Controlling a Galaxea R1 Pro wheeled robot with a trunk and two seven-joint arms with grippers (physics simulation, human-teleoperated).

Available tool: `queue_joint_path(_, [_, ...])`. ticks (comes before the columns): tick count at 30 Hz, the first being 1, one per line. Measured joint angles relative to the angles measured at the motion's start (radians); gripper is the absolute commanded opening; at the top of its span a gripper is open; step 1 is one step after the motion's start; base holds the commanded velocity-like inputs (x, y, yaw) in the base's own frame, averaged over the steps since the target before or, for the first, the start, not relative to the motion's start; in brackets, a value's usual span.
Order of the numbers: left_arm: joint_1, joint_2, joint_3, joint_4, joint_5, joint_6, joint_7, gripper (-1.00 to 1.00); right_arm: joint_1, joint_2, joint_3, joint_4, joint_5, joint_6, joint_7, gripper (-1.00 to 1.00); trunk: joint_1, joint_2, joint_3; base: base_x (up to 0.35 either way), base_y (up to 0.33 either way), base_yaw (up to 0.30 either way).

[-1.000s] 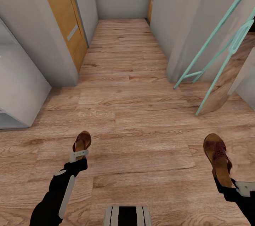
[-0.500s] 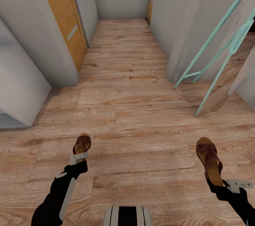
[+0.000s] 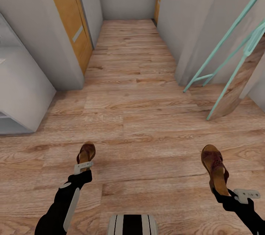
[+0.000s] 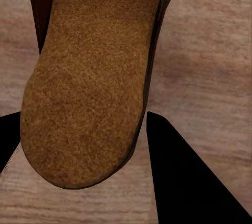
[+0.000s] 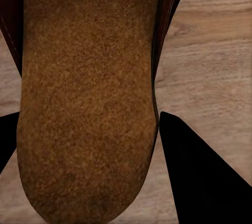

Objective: Pick up the two gym shoes and the two sandals from the corridor floor and place them onto the hallstand (shoe rack) in the corridor, making sure they are on the rack and not on the floor. Arrange them so the two gym shoes are next to each other and the two sandals are next to each other.

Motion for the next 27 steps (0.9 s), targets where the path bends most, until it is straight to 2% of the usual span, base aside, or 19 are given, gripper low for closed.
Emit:
queue_joint_path(6, [0.000,-0.004,0.000,0.003,-0.001,-0.046,0.001,-1.00,0.001,0.001,-0.026,0.004,0.000,-0.016,0.006,-1.00,0.000,0.000,0.000,0.000,0.017,0.000])
queue_joint_path(11, [0.000,-0.005,-0.001,0.014,0.000,-0.056,0.001,-1.00,0.001,0.004,-0.041,0.004,0.000,-0.019,0.004,-1.00,0.000,0.000,0.000,0.000,0.075,0.000])
queue_joint_path(27, [-0.001,-0.005,-0.002,0.056,0.004,-0.062,-0.001,-1.00,0.001,0.022,-0.034,0.003,0.010,-0.028,-0.002,-1.00,0.000,0.000,0.000,0.000,0.245,0.000])
